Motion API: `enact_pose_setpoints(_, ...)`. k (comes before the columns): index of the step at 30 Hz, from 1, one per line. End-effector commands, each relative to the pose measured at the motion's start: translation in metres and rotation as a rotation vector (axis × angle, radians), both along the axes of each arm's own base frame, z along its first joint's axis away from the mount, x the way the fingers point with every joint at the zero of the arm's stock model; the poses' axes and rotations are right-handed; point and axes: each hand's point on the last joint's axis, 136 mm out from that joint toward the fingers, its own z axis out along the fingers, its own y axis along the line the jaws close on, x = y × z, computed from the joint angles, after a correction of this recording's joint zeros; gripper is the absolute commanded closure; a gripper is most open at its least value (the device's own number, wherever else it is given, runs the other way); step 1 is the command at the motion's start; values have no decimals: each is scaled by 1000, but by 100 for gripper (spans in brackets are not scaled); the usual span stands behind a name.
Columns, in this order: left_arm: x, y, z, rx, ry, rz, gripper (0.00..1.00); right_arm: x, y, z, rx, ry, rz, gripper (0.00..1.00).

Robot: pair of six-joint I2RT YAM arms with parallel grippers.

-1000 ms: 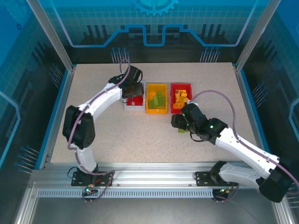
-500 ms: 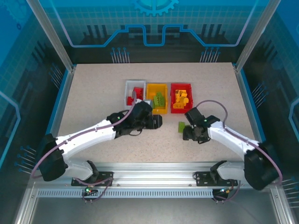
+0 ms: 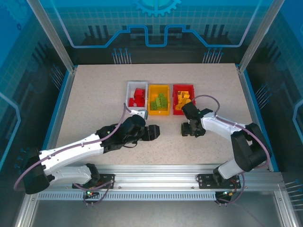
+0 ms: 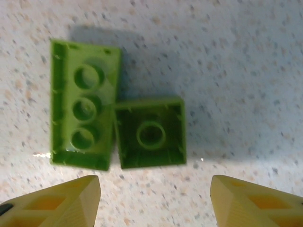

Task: Sort the legos into containers by color

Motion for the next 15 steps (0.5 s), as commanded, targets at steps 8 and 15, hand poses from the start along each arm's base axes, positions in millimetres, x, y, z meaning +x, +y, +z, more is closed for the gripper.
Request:
enact_pose_setpoints(8, -2, 7, 0, -1, -4, 29, 33, 25, 4, 6, 38, -8, -22, 49)
enact_pose_setpoints(15, -2, 6, -1, -3, 0, 27, 33, 20, -4, 0, 64, 12, -54, 54)
